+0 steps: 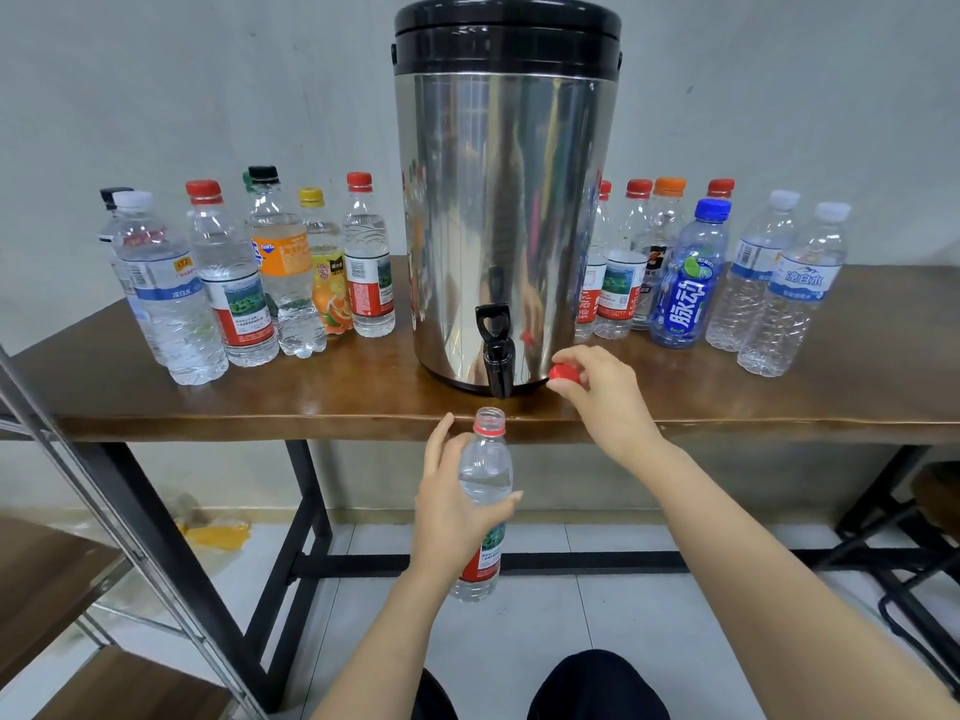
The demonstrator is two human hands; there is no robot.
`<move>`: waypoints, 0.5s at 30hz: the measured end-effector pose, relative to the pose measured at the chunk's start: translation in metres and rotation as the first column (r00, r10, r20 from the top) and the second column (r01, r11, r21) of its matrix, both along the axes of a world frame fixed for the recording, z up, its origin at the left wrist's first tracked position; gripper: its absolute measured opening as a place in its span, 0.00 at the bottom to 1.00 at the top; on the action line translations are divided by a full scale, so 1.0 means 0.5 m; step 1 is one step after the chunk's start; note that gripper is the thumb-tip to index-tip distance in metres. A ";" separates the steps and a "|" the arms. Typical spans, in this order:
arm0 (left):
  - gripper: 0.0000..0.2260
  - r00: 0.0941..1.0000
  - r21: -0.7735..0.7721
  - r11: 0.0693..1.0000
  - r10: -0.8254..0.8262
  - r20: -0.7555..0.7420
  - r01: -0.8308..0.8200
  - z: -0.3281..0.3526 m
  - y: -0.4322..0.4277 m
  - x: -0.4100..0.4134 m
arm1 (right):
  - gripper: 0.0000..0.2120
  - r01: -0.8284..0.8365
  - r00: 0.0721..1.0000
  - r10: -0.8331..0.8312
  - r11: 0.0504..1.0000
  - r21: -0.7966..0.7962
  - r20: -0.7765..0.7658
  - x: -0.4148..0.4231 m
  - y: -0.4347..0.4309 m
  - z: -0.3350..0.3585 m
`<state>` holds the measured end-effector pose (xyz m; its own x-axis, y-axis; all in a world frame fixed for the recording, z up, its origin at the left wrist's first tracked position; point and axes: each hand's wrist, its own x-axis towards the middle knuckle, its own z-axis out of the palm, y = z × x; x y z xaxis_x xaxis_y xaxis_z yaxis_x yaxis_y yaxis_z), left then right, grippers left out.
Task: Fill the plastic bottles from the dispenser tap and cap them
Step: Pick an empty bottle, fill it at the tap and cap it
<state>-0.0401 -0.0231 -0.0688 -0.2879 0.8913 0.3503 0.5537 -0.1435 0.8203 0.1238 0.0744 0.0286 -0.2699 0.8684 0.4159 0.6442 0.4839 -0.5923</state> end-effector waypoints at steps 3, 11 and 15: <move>0.31 0.994 0.046 0.997 0.050 0.094 -0.054 0.017 -0.020 -0.015 | 0.12 -0.077 0.979 0.094 0.992 0.098 -0.183 -0.009 -0.036 0.047; 0.35 0.973 0.078 0.996 0.017 0.230 -0.035 0.098 -0.085 -0.077 | 0.16 -0.495 0.856 0.492 0.869 0.022 -0.156 -0.080 -0.126 0.173; 0.33 0.974 0.047 0.999 0.003 0.225 -0.014 0.124 -0.117 -0.106 | 0.16 -0.580 0.812 0.581 0.813 -0.047 0.045 -0.125 -0.143 0.202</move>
